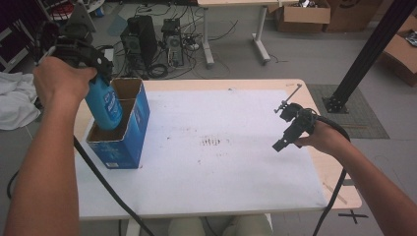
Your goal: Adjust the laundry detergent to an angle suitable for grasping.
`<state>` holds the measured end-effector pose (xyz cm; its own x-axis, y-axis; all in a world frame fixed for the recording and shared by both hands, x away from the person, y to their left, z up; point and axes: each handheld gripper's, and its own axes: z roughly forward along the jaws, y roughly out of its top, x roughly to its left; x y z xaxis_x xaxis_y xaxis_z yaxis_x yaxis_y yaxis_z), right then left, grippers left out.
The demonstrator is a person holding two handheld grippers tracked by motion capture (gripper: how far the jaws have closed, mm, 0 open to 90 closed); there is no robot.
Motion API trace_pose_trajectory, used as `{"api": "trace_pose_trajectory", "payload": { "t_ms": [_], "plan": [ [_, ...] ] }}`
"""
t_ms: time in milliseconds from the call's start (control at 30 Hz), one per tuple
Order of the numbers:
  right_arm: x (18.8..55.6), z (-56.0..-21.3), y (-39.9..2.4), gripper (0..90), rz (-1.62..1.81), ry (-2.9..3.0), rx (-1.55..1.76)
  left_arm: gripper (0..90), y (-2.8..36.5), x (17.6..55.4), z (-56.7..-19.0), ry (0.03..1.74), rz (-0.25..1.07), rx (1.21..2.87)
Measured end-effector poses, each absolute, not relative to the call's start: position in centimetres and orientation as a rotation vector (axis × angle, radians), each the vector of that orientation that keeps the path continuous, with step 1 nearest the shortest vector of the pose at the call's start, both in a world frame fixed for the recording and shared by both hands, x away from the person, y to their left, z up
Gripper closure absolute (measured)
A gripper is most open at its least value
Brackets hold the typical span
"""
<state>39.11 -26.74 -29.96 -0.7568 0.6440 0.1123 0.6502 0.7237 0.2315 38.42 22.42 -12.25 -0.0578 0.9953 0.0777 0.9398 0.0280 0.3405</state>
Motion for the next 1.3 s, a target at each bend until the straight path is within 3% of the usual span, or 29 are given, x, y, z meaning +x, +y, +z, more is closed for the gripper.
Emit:
{"api": "trace_pose_trajectory", "payload": {
  "t_ms": [667, 1300],
  "plan": [
    [39.2, -30.2, -26.9, 19.1, -0.376, -2.888, -1.111, 38.1, 23.6, 39.5, -18.7, 2.106, 0.454, 2.046],
    [39.4, -31.2, -27.1, 19.1, -0.350, -2.872, -1.124, 38.1, 23.6, 40.5, -25.6, 2.114, 0.374, 2.106]
  ]
}}
